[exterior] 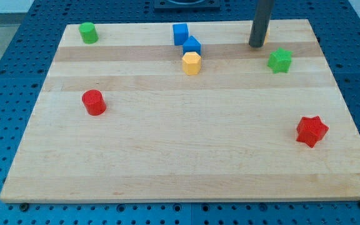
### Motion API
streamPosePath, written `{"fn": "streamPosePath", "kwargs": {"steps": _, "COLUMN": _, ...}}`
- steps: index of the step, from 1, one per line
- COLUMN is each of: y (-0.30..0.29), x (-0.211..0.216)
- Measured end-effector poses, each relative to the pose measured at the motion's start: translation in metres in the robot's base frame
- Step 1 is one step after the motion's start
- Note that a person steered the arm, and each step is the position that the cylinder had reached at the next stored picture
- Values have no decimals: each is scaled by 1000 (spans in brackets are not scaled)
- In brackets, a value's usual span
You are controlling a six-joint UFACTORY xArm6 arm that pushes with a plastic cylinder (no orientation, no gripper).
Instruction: Keep arm in between red blocks
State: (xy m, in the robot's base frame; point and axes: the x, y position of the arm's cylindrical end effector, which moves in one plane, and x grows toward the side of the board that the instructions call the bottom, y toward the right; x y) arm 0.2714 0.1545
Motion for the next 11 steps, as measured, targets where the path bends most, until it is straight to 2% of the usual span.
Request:
{"fn": "streamPosePath", "kwargs": {"steps": 2, "y": 1, "x": -7}}
{"fn": "streamPosePath", "kwargs": {"steps": 3, "y": 1, "x": 37}}
{"fn": "streamPosePath", "kwargs": {"steps": 5, "y": -3, "x": 54}}
{"fn": "streamPosePath", "kwargs": {"steps": 8, "y": -95, "x": 172}}
{"fn": "streamPosePath", "kwargs": {"steps": 11, "y": -118, "x": 184}}
